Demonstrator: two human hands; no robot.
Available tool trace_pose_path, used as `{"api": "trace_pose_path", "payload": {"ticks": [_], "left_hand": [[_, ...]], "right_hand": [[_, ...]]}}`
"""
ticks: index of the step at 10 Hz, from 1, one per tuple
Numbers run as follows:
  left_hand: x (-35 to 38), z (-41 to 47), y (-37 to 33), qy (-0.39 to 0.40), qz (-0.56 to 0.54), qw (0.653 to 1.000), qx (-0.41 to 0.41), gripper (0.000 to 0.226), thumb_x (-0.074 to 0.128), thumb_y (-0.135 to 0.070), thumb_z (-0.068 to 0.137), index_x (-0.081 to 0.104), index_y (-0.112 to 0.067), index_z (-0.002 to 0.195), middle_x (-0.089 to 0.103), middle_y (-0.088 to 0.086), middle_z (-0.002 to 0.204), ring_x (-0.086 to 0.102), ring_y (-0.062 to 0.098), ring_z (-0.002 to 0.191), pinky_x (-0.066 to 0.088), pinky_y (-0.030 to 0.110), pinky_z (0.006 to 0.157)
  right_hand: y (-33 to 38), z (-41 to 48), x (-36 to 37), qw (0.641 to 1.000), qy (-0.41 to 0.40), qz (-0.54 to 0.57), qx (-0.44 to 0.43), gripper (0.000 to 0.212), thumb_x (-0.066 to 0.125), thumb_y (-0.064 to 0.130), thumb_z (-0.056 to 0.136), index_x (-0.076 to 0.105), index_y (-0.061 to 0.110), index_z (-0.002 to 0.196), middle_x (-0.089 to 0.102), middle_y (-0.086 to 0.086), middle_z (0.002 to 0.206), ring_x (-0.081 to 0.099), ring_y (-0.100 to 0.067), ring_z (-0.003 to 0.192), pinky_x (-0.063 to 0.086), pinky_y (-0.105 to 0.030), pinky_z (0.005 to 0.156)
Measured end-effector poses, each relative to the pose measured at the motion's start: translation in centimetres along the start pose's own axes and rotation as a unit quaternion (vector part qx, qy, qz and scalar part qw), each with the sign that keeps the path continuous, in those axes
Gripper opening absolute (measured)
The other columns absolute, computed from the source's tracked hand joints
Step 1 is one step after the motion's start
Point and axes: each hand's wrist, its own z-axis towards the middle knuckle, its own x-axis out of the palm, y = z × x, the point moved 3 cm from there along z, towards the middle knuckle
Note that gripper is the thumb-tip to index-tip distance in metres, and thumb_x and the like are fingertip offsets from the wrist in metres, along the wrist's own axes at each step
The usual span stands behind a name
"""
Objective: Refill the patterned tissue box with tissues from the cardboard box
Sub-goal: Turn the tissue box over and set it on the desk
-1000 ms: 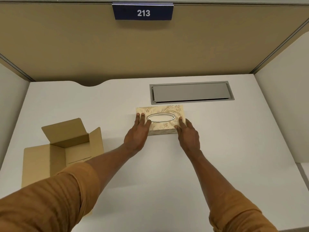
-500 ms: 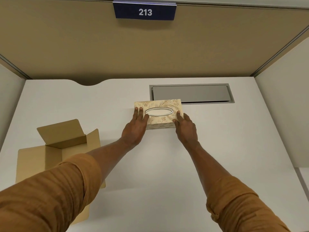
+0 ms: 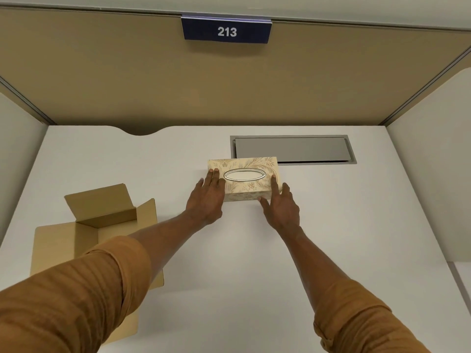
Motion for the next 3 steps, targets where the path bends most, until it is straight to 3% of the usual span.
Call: {"api": "trace_pose_path", "payload": {"ticks": [1,2,3], "left_hand": [[-0.7,-1.2,0.8,-0.020,0.002,1.000,-0.023,0.076,0.068,-0.023,0.096,0.030,0.001,0.156,0.016,0.028,0.175,0.012,0.041,0.165,0.028,0.049,0.130],[-1.7,-2.8,1.8,-0.046,-0.002,0.999,-0.025,0.074,0.065,-0.024,0.098,0.029,0.002,0.158,0.016,0.028,0.175,0.009,0.042,0.165,0.022,0.048,0.133],[-2.9,-4.3,3.1,-0.064,0.002,0.997,-0.033,0.077,0.068,-0.026,0.097,0.030,0.000,0.158,0.014,0.027,0.175,0.007,0.041,0.166,0.020,0.049,0.134]], "right_hand": [[0.9,-1.2,-0.1,1.000,0.001,-0.006,-0.008,0.087,0.057,0.049,0.105,0.012,0.016,0.172,0.013,-0.027,0.175,0.031,-0.045,0.155,0.047,-0.056,0.112],[2.2,-2.1,-1.2,1.000,-0.016,-0.007,-0.024,0.090,0.061,0.047,0.103,0.015,0.011,0.171,0.010,-0.030,0.176,0.021,-0.045,0.160,0.040,-0.055,0.121],[3.9,-2.9,-2.9,0.998,-0.031,0.020,-0.046,0.091,0.064,0.047,0.102,0.016,0.010,0.170,0.012,-0.029,0.176,0.019,-0.044,0.162,0.042,-0.055,0.120]]}}
